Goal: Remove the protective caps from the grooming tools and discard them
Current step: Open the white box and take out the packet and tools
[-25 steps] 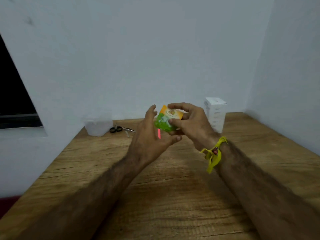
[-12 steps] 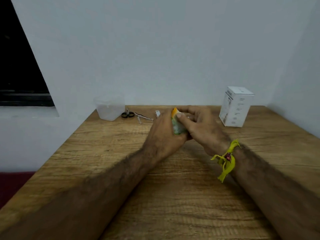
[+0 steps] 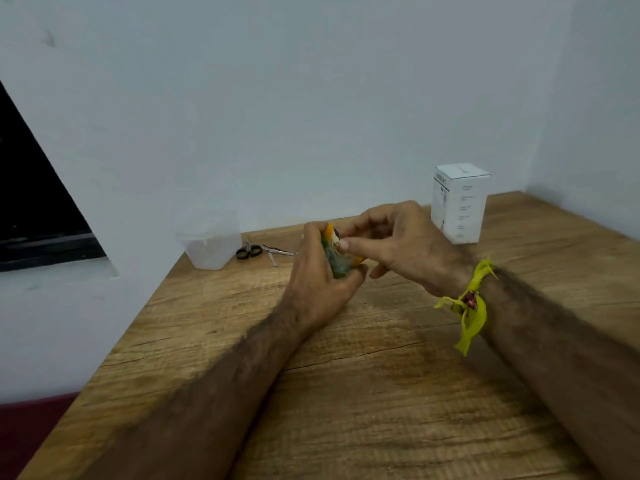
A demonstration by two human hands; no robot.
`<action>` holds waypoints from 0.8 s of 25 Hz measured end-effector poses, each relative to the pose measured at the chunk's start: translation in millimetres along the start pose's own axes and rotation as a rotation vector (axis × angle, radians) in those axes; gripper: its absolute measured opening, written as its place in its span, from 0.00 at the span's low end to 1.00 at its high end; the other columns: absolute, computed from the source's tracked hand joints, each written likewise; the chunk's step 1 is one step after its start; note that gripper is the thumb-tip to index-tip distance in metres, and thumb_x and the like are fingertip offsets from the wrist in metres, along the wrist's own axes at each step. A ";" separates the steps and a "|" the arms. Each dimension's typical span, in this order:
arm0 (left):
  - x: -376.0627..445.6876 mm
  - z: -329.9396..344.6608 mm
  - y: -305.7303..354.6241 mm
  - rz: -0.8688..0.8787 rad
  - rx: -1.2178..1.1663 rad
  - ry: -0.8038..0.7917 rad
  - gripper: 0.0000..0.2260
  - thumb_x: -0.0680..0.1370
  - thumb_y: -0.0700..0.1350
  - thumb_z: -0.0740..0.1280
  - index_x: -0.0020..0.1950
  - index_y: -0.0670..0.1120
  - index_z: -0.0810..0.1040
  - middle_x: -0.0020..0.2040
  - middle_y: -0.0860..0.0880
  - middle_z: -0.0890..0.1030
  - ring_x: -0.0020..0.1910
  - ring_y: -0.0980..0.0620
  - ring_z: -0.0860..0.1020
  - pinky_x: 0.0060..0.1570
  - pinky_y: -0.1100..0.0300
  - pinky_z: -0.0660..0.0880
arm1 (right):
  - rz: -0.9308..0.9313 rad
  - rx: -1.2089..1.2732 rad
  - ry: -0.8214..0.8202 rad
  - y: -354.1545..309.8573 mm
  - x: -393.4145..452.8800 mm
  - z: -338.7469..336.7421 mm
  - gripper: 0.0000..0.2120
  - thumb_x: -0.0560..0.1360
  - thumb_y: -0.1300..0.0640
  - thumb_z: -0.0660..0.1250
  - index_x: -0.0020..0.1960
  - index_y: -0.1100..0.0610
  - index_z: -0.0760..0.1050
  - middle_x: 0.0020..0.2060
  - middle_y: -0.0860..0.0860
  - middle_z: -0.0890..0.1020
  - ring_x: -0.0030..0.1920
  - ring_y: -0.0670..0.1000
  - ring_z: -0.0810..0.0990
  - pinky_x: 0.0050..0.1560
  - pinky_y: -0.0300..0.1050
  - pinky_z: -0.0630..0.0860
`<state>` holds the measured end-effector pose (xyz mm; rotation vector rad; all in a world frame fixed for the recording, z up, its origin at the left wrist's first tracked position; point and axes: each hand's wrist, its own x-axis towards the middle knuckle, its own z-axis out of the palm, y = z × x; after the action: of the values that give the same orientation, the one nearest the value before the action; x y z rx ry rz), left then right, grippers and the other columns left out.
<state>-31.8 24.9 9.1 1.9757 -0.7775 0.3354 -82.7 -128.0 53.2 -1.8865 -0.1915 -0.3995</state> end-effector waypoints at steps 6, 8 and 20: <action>2.2 3.1 -2.9 0.046 -0.047 -0.028 0.26 0.71 0.46 0.74 0.59 0.49 0.61 0.54 0.48 0.76 0.52 0.50 0.80 0.46 0.49 0.81 | 0.163 0.124 -0.007 2.1 2.3 0.6 0.04 0.76 0.60 0.74 0.47 0.60 0.85 0.38 0.46 0.87 0.38 0.47 0.86 0.32 0.41 0.80; 2.6 3.0 -3.6 0.054 -0.034 -0.042 0.25 0.70 0.47 0.74 0.59 0.50 0.61 0.55 0.49 0.74 0.54 0.51 0.79 0.48 0.50 0.81 | 0.220 0.178 0.006 1.4 2.8 0.5 0.08 0.76 0.55 0.74 0.49 0.60 0.85 0.41 0.53 0.88 0.39 0.49 0.86 0.32 0.41 0.79; 3.1 1.9 -3.9 0.081 -0.012 -0.114 0.26 0.71 0.44 0.74 0.61 0.51 0.61 0.55 0.52 0.74 0.55 0.53 0.78 0.48 0.50 0.81 | 0.129 0.035 0.088 0.4 0.1 2.1 0.03 0.75 0.61 0.74 0.47 0.61 0.85 0.39 0.54 0.87 0.37 0.48 0.85 0.30 0.40 0.78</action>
<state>-27.0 23.4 7.1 1.9683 -0.9320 0.2672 -82.1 -126.2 52.3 -1.8314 -0.0178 -0.3877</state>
